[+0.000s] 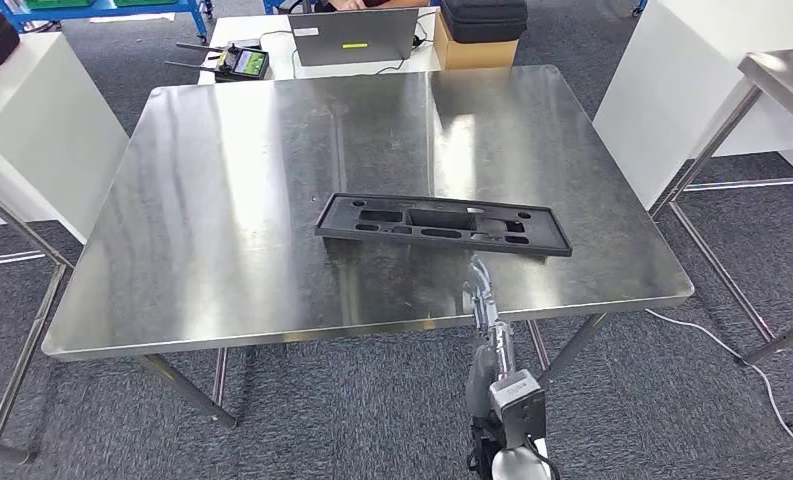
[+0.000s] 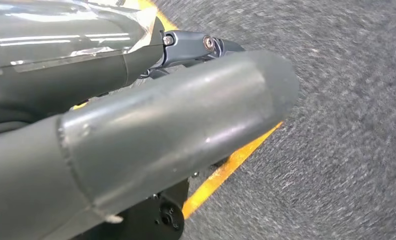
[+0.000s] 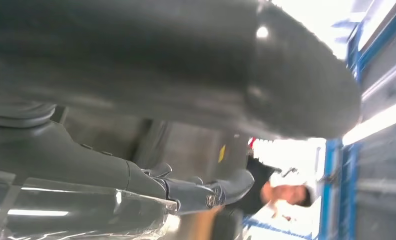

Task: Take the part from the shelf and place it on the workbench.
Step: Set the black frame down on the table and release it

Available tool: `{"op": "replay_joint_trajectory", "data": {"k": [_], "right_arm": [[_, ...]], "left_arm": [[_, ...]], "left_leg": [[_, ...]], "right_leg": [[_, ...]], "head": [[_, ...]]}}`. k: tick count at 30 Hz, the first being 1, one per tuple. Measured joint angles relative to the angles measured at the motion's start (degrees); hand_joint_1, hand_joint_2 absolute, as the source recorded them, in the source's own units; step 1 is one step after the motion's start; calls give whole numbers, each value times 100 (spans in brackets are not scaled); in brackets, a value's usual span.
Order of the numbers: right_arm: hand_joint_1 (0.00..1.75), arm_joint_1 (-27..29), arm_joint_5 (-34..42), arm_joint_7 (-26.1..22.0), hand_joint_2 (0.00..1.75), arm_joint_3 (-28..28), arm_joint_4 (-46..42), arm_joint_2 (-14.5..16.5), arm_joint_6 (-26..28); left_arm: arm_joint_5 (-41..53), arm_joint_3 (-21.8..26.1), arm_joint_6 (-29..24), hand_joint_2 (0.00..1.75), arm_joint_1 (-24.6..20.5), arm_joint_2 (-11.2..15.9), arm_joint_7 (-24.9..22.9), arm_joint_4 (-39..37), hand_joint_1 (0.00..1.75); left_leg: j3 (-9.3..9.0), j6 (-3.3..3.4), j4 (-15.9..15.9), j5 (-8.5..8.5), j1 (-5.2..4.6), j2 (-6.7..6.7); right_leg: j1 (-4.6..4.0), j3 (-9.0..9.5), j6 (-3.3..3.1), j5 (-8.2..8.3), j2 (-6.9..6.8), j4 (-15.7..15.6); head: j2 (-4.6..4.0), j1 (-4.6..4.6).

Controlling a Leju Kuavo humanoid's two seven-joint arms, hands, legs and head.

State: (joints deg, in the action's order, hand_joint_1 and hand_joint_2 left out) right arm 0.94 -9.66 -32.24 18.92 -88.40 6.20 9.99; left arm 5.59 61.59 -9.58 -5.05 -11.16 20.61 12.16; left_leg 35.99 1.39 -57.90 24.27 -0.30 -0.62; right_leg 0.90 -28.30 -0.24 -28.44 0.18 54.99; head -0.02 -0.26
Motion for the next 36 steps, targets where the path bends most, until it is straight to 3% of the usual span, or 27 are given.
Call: {"op": "replay_joint_trajectory", "data": {"k": [1,3,4,5,6,8,10,12,14,15,16,18,19,20,21,22,24,25,27,29,30,32,34,35,36], "right_arm": [[0,-52,23,-5,0,-53,163,46,14],[0,-105,43,-21,0,-127,410,114,22],[0,-113,44,-27,0,-156,507,135,22],[0,-119,47,-33,0,-182,592,148,22],[0,-124,50,-37,0,-206,667,157,22],[0,-139,52,-43,0,-248,780,180,23],[0,-169,43,-39,0,-281,854,210,43],[0,-194,22,-14,0,-307,903,236,88],[0,-199,-2,11,0,-346,943,251,134],[0,-200,-32,16,0,-382,960,253,166],[0,-198,-98,16,0,-428,976,251,225],[0,-181,-338,39,0,-542,1002,243,422],[0,-161,-486,58,0,-603,1011,239,541],[0,-134,-612,81,0,-666,1018,237,640],[0,-104,-715,104,0,-729,1023,236,714],[0,-77,-795,120,0,-788,1024,235,759],[0,-46,-972,159,0,-874,1036,238,851],[0,-38,-1099,185,0,-899,1051,240,930],[0,-19,-1390,242,0,-927,1101,251,1130],[0,-5,-1580,273,0,-943,1153,275,1256],[0,-7,-1617,280,0,-948,1174,290,1274],[0,-15,-1658,293,0,-961,1205,319,1295],[0,-15,-1718,308,0,-975,1239,339,1320],[0,-13,-1756,314,0,-984,1260,344,1338],[0,-10,-1790,315,0,-992,1280,347,1356]], "left_arm": [[-14,44,-13,0,2,-10,15,5,0],[-17,108,-14,0,2,-34,25,6,0],[-18,138,-15,0,1,-38,25,6,0],[-19,161,-15,0,1,-40,26,6,0],[-19,175,-15,0,1,-40,26,6,0],[-19,187,-16,0,1,-40,26,7,0],[-18,199,-16,0,-2,-40,26,12,0],[-14,214,-21,0,-4,-40,24,16,0],[-9,222,-34,0,-6,-46,17,17,0],[-9,225,-42,0,-11,-55,12,17,0],[-9,229,-49,0,-16,-63,8,18,0],[-10,248,-52,0,-23,-78,2,20,0],[-10,260,-38,0,-21,-82,-1,21,0],[-10,270,-20,0,-19,-86,-6,21,0],[-7,275,8,0,-18,-91,-14,21,0],[-2,276,34,0,-17,-97,-22,21,0],[20,276,80,0,-20,-105,-53,29,0],[31,276,92,0,-22,-115,-68,38,0],[42,276,107,0,-22,-130,-88,55,0],[42,276,111,0,-19,-143,-93,57,0],[44,276,111,0,-16,-144,-94,57,0],[52,276,126,0,-12,-146,-94,59,0],[78,276,165,0,-12,-147,-94,59,0],[93,276,186,0,-12,-147,-94,59,0],[105,276,201,0,-12,-147,-93,59,0]], "left_leg": [[57,-41,-172,229,14,2],[210,-124,-807,822,72,12],[265,-172,-1150,999,103,15],[264,-213,-1372,1047,135,19],[179,-243,-1404,981,163,25],[-301,-259,-809,685,207,39],[-830,-213,4,523,206,44],[-991,-146,298,511,169,42],[-947,-39,347,418,152,59],[-913,25,389,350,154,73],[-862,86,426,274,160,88],[-719,146,425,166,154,107],[-640,152,397,127,147,113],[-559,149,364,92,142,116],[-471,136,318,62,145,118],[-379,117,256,39,154,118],[-177,61,79,9,162,115],[-96,29,-3,-5,154,112],[-1,-28,-113,-44,125,103],[30,-79,-157,-73,145,94],[57,-101,-203,6,166,88],[161,-133,-535,459,193,77],[297,-147,-1189,1017,193,73],[326,-144,-1488,1137,192,72],[289,-127,-1649,1114,191,73]], "right_leg": [[44,-18,-63,84,-6,-52],[42,-86,-103,194,-21,-66],[36,-132,-88,227,-32,-58],[31,-170,-74,253,-44,-48],[31,-203,-55,272,-54,-35],[33,-250,-27,294,-64,5],[13,-284,13,317,-67,51],[8,-309,92,368,-71,61],[13,-343,190,407,-72,50],[5,-402,202,332,-66,119],[-5,-497,185,174,-59,297],[2,-763,110,-297,-46,979],[16,-868,108,-466,-44,1349],[27,-907,145,-531,-43,1604],[43,-850,213,-486,-43,1666],[64,-698,295,-369,-44,1529],[105,-198,427,-216,-37,818],[95,-28,429,-214,-26,543],[58,45,365,-290,-2,351],[73,-62,262,-247,-6,392],[79,-105,194,-208,-15,402],[77,-214,48,-99,-34,401],[33,-351,-28,33,-42,408],[9,-429,-37,104,-45,412],[-15,-518,-37,174,-47,417]], "head": [[0,-5],[1,-30],[1,-32],[2,-32],[1,-32],[1,-34],[1,-30],[1,-28],[1,-30],[0,-24],[0,-10],[1,21],[1,33],[1,38],[1,38],[0,39],[1,46],[2,54],[1,56],[0,38],[1,24],[1,5],[1,-8],[1,-12],[1,-10]]}}
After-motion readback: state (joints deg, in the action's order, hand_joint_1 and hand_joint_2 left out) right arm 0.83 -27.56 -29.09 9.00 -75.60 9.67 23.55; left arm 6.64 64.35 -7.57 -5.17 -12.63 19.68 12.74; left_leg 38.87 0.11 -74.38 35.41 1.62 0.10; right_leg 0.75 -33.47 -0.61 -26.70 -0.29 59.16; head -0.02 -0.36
